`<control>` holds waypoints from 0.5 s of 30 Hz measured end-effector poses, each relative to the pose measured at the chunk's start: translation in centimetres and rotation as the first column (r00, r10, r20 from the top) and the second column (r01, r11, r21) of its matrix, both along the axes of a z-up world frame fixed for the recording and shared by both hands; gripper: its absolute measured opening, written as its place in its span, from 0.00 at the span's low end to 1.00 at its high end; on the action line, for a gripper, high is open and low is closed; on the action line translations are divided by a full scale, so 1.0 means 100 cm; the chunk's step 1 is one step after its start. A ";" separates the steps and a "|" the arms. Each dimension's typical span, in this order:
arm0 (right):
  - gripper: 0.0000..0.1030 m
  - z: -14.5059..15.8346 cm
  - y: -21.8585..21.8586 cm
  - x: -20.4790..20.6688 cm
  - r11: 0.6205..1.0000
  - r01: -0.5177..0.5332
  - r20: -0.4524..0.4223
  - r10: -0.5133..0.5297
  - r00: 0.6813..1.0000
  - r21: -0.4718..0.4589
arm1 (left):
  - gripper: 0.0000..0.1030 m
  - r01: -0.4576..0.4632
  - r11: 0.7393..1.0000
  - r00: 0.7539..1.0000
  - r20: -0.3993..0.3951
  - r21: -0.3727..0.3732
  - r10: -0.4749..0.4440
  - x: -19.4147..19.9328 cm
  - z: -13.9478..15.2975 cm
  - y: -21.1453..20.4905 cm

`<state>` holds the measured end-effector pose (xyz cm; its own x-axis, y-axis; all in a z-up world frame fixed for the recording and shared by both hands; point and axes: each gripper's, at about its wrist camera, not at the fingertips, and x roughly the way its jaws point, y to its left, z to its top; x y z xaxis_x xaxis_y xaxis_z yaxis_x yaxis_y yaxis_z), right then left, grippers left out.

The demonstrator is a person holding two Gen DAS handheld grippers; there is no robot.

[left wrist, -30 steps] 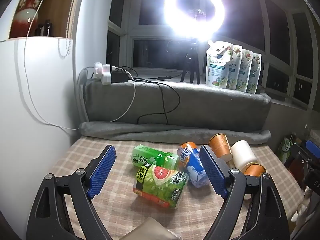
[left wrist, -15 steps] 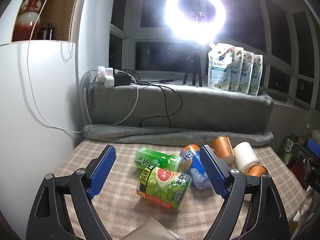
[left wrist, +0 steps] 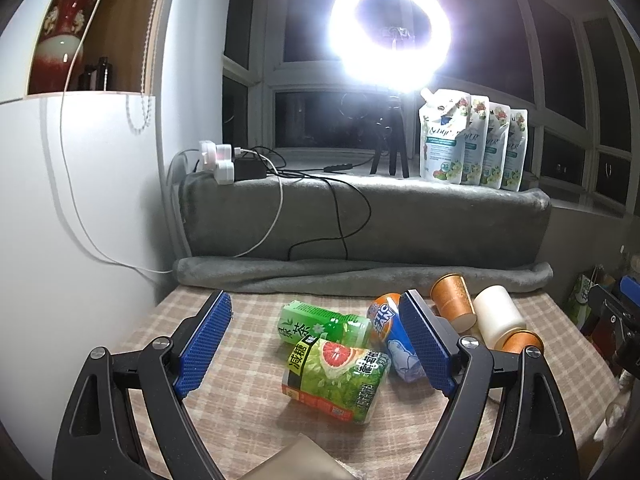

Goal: Flip cup upright

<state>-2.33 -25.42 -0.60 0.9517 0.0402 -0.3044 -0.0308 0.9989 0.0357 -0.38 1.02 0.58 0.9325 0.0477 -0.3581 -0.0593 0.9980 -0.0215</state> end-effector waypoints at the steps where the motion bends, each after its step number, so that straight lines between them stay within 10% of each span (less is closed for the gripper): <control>1: 0.99 0.000 0.001 0.001 1.000 -0.001 -0.001 0.001 1.000 -0.001 | 0.83 -0.001 1.000 1.000 0.001 0.004 0.001 -0.001 0.000 -0.002; 15: 0.99 -0.001 0.002 0.002 1.000 -0.005 -0.001 0.005 1.000 -0.001 | 0.83 0.000 1.000 1.000 0.002 0.006 0.000 -0.002 0.000 -0.003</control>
<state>-2.17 -25.23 -0.71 0.9513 0.0447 -0.3049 -0.0357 0.9988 0.0350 -0.57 0.74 0.55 0.9331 0.0496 -0.3562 -0.0591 0.9981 -0.0159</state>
